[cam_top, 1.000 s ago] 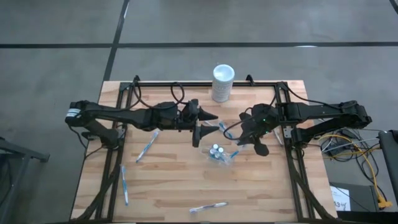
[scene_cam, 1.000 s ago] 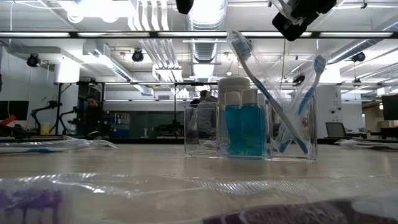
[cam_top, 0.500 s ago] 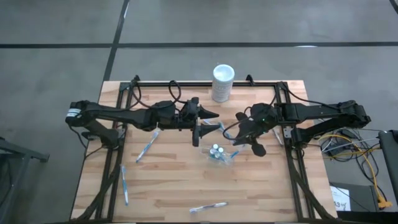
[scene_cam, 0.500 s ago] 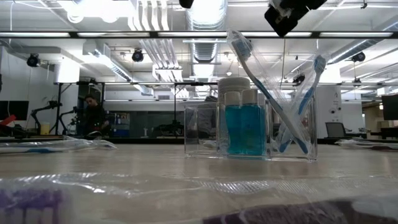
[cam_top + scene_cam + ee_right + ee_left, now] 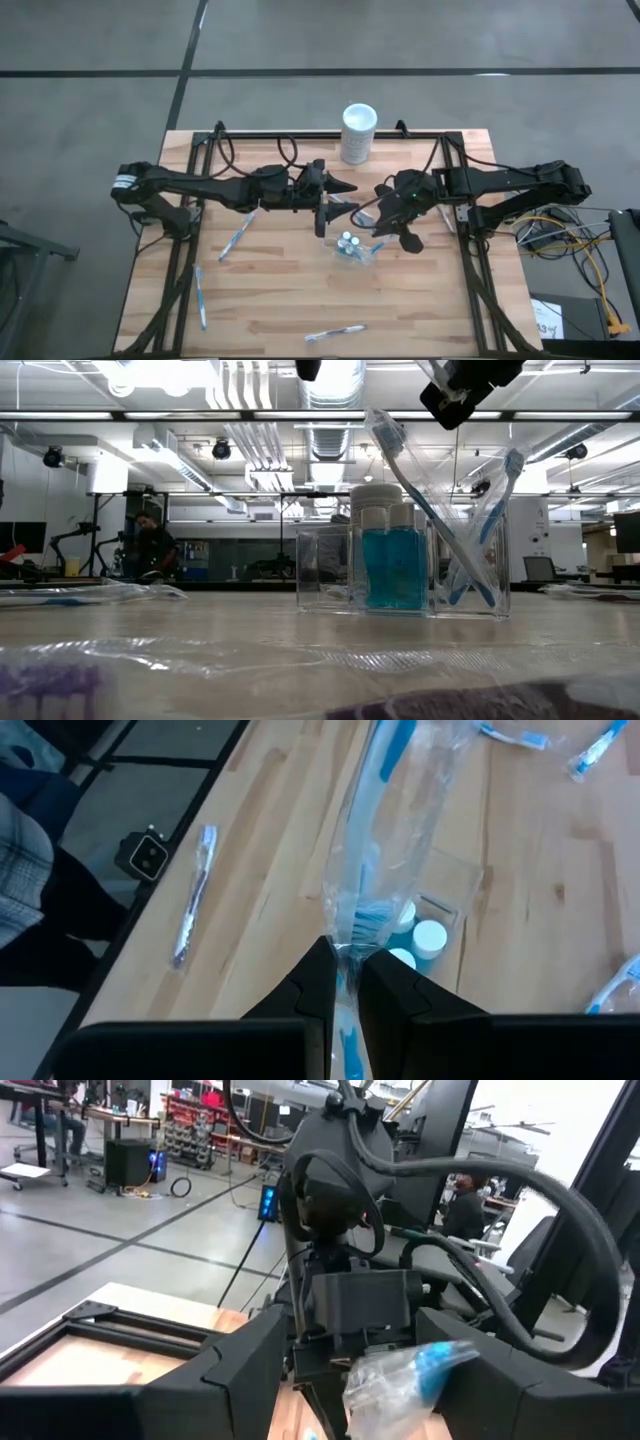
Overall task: Pick & Place toothbrushing station
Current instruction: Put the blue toothbrush into the transparent organizer
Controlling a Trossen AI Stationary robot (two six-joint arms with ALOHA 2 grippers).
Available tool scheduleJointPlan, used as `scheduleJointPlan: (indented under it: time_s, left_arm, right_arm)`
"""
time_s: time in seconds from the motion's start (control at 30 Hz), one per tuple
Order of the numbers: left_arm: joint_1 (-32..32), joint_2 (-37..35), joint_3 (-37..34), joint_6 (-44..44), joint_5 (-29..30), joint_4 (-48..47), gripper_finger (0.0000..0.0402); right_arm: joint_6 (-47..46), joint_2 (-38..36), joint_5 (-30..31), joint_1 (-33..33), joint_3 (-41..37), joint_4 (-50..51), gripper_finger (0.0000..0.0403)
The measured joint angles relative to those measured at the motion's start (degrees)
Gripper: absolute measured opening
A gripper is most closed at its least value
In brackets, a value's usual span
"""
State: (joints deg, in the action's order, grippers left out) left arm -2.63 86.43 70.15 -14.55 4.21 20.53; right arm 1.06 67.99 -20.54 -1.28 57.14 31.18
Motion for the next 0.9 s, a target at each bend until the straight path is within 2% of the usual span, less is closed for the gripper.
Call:
scheduleJointPlan:
  time_s: [0.13,0.23,0.57,0.7,0.9]
  left_arm:
    - [0.02,-0.1,0.0,-0.15,0.02,-1.1,0.0222]
    - [0.02,-0.1,0.0,-0.19,0.01,-1.15,0.0196]
    - [0.07,-0.11,0.0,-0.34,-0.32,-1.11,0.0031]
    - [0.07,-0.17,0.0,0.03,-0.39,-0.98,0.0024]
    - [0.17,-0.17,0.0,-0.19,0.39,-0.9,0.005]
  right_arm:
    - [-0.04,0.0,-0.06,0.01,0.58,0.06,0.0027]
    - [-0.04,-0.02,-0.06,0.0,1.12,0.04,0.0027]
    - [-0.76,0.0,-0.11,0.04,1.45,0.33,0.0027]
    - [-1.09,0.02,-0.12,0.04,1.44,0.35,0.0027]
    - [-1.42,0.02,-0.52,0.02,1.44,0.14,0.0027]
